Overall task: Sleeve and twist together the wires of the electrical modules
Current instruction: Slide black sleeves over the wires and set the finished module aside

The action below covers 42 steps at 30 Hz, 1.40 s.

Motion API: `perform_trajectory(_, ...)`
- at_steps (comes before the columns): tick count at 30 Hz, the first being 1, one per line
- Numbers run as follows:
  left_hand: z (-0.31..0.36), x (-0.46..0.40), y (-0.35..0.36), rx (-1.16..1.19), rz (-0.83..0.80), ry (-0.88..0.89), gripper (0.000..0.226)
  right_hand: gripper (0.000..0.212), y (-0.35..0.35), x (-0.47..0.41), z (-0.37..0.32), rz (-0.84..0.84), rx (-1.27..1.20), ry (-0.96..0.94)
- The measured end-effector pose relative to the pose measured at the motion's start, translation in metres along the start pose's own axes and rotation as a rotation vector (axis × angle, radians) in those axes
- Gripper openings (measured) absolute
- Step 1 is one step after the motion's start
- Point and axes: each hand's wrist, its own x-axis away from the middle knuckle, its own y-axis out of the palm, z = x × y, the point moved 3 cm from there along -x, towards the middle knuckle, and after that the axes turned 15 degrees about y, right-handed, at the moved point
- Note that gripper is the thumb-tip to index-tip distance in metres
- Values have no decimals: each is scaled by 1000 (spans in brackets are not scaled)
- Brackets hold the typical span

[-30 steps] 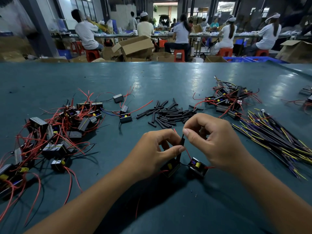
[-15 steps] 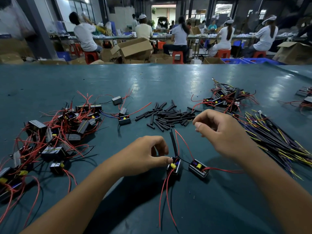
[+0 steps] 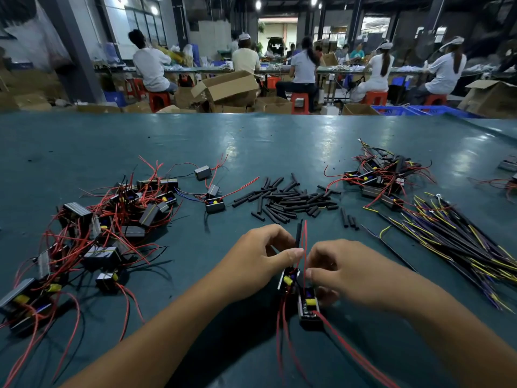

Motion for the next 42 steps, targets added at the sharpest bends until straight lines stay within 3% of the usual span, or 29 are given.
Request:
perform_trajectory(3,1,1,3,83,3,-5,21,8,11,-1,-2,-103,-194,18)
perform_trajectory(6,1,1,4,156,-8,-11,25,15,15,-6,3,-130,-205,27)
perform_trajectory(11,3,4,4,133,-53,-20,32,21,-2,-43,17,29,-269,102)
perform_trajectory(18,5,5,3,194,-91,-20,29,10,-31,-120,-7,293,135,-149)
perform_trajectory(26,5,3,1,261,-72,-16,24,42,-6,-166,-45,329,417,-122)
perform_trajectory(31,4,2,1,330,-37,-19,27,23,-3,-156,-54,339,682,-128)
perform_trajectory(37,6,3,1,361,-59,-18,14,7,-5,-135,-61,375,977,-261)
perform_trajectory(42,8,1,-1,327,-20,1,8,7,-15,-118,-58,466,916,-235)
